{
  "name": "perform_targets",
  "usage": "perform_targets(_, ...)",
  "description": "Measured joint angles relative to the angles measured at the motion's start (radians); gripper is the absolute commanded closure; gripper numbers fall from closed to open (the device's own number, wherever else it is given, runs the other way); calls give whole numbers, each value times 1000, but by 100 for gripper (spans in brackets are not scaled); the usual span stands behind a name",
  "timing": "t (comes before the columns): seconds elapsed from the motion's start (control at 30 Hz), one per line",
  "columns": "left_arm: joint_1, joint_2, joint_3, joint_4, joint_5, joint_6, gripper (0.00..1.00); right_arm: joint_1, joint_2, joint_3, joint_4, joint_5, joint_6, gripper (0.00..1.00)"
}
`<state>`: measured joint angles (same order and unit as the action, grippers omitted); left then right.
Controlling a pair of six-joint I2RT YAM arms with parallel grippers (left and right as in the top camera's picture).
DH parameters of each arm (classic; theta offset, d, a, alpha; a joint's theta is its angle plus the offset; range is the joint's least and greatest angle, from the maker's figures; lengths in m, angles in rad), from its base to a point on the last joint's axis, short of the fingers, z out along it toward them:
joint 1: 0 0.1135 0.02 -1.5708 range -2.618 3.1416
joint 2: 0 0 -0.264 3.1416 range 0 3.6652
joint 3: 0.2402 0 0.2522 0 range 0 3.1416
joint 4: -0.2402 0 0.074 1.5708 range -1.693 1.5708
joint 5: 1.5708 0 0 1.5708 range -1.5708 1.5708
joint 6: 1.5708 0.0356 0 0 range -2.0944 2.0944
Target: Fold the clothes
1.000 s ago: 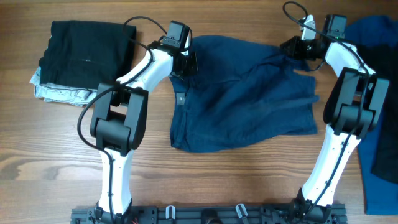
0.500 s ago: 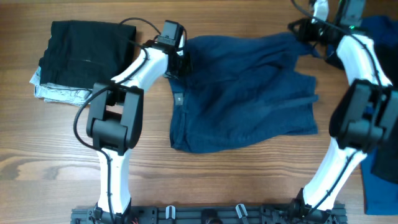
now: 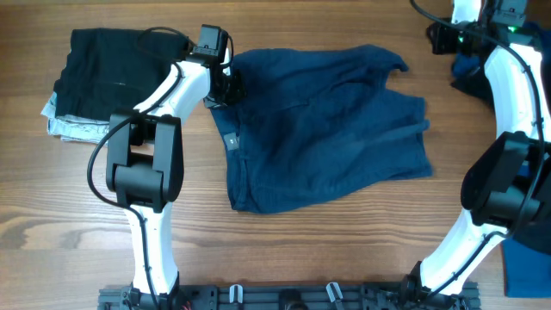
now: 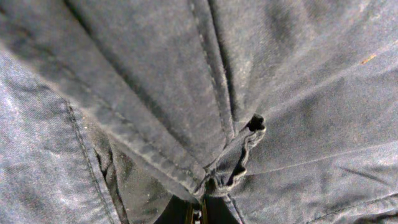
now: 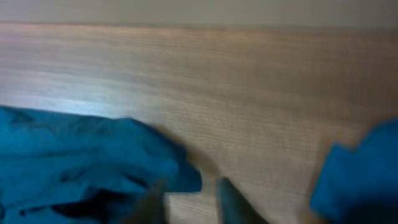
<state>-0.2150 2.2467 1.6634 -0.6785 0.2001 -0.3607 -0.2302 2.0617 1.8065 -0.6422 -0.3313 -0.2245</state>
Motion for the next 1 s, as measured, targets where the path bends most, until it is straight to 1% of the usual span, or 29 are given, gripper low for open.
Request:
perform_targets(0.03, 0, 0, 0, 0, -2, 0, 96, -2, 1, 0, -12, 9, 10, 44)
perform_targets(0.17, 0, 0, 0, 1, -2, 0, 96, -8, 26, 0, -13, 15, 56, 45)
perform_targets(0.27, 0, 0, 0, 1, -2, 0, 96, -8, 74, 0, -5, 9, 119, 45)
perform_targets(0.37, 0, 0, 0, 1, -2, 0, 96, -8, 142, 0, 0, -40, 162, 44)
perform_targets(0.5, 0, 0, 0, 1, -2, 0, 96, -8, 214, -1, 48, -96, 240, 44)
perform_targets(0.73, 0, 0, 0, -2, -2, 0, 96, -8, 241, -2, 140, -230, 360, 44)
perform_targets(0.83, 0, 0, 0, -3, -2, 0, 96, -8, 241, -2, 121, -256, 408, 43)
perform_targets(0.9, 0, 0, 0, -3, -2, 0, 96, -8, 241, -2, 87, -256, 428, 39)
perform_targets(1.0, 0, 0, 0, -3, -2, 0, 96, -8, 243, -2, 43, -252, 445, 37)
